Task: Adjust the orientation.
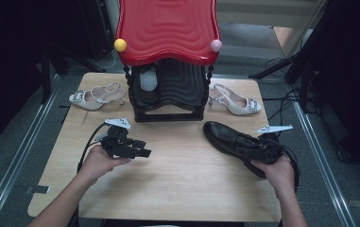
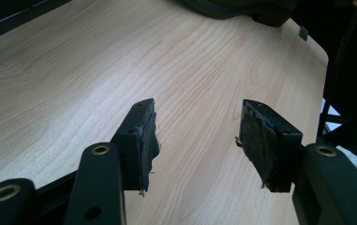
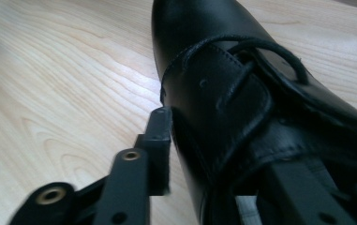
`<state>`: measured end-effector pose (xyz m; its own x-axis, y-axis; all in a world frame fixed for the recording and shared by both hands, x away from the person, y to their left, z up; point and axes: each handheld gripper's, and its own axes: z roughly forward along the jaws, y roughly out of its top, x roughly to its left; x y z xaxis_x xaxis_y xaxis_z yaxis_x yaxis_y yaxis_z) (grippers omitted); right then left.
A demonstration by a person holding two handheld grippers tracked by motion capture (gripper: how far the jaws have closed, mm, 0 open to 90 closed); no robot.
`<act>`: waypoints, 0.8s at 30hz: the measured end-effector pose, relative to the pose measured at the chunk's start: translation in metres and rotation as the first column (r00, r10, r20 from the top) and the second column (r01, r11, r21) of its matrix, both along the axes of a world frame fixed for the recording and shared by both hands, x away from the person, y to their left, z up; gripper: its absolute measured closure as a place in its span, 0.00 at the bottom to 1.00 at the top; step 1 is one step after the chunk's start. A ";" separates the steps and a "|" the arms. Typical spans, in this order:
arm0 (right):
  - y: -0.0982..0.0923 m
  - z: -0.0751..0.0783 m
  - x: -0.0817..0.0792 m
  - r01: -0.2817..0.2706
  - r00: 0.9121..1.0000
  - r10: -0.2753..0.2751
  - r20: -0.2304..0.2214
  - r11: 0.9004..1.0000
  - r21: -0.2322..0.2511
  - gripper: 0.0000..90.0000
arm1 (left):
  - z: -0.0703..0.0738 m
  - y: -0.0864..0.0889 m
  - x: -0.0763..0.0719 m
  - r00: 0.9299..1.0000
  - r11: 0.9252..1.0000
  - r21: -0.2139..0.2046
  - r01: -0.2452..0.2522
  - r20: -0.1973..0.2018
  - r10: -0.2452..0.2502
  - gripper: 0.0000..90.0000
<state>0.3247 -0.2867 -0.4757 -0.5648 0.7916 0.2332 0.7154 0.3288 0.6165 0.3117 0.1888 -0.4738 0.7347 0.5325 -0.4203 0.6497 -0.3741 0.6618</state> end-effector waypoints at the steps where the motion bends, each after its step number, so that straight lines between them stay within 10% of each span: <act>1: 0.000 0.000 0.001 -0.007 1.000 0.007 -0.003 1.000 -0.001 0.80 | 0.000 0.001 0.000 1.000 1.000 0.002 0.000 0.000 0.000 0.52; 13: 0.007 0.009 0.002 -0.019 0.998 0.024 -0.059 0.996 0.092 0.89 | 0.001 0.007 -0.001 0.998 0.999 -0.008 -0.050 -0.043 0.050 0.51; 24: 0.055 0.017 0.005 -0.141 0.988 0.147 -0.053 0.985 0.094 0.88 | -0.001 0.017 -0.014 0.996 0.997 0.008 -0.082 -0.015 0.082 0.51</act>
